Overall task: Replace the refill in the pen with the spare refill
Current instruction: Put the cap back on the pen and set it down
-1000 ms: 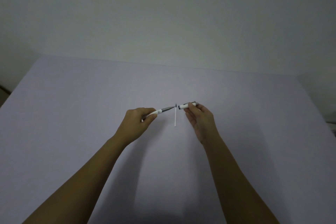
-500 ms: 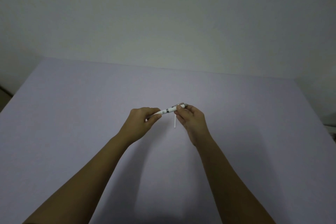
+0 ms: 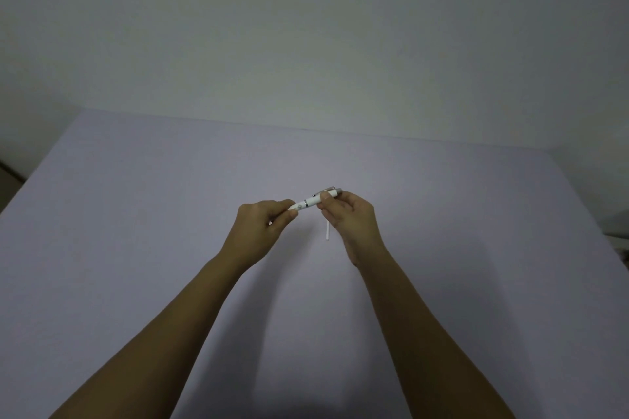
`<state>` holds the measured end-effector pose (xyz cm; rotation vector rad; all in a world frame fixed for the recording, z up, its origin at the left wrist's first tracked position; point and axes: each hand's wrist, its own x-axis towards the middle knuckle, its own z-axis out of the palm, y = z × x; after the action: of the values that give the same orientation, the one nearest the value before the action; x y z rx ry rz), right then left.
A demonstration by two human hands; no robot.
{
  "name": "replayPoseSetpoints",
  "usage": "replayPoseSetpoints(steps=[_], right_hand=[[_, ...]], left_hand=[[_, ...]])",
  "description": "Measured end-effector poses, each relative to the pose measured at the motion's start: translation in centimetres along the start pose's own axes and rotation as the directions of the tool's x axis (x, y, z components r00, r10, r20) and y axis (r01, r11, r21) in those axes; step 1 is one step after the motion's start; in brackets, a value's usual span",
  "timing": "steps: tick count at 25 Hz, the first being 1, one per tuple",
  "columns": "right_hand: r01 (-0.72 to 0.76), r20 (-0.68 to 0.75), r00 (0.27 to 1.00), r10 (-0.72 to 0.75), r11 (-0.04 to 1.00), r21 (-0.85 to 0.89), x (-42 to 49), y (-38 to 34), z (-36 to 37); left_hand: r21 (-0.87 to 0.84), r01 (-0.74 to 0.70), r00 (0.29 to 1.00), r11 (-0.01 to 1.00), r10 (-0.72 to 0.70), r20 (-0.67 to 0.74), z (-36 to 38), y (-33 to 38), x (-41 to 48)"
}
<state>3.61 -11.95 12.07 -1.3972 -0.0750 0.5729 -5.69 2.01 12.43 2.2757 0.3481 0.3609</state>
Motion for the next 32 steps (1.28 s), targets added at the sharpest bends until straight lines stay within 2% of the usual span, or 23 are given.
replayPoseSetpoints(steps=[7,13,15,17,21,24,27,32], right_hand=[[0.012,-0.013,1.0,-0.014,0.99,-0.14,0.9,-0.1,-0.3],[0.013,-0.008,1.0,-0.017,0.942,-0.335,3.0,1.9,-1.6],[0.016,-0.055,0.997,-0.055,0.836,-0.548,3.8,3.4,-2.6],[0.02,-0.065,0.992,-0.106,0.655,-0.755,4.6,5.4,-3.5],[0.01,0.013,1.0,0.005,0.42,-0.907,4.4,10.0,-4.9],[0.034,0.049,0.997,0.06,0.229,-0.973,4.6,12.8,-6.0],[0.082,0.084,0.996,0.01,0.159,-0.984,4.4,14.2,-6.7],[0.093,0.084,0.994,-0.072,0.138,-0.986,4.5,15.5,-7.1]], left_hand=[[0.093,-0.012,0.995,0.996,0.003,0.099,0.5,-0.4,0.3],[0.129,0.08,0.975,0.988,-0.105,0.196,3.3,-1.9,1.1],[0.108,0.18,0.955,0.978,-0.2,0.217,4.7,-2.9,1.3],[0.079,0.289,0.93,0.954,-0.299,0.213,6.5,-4.4,1.8],[0.076,0.434,0.879,0.898,-0.44,0.185,9.5,-6.1,2.4],[0.073,0.457,0.875,0.886,-0.463,0.138,11.6,-6.9,3.2],[0.112,0.443,0.886,0.889,-0.454,0.094,13.0,-7.3,3.6],[0.18,0.407,0.906,0.896,-0.421,0.044,14.0,-7.2,3.9]])
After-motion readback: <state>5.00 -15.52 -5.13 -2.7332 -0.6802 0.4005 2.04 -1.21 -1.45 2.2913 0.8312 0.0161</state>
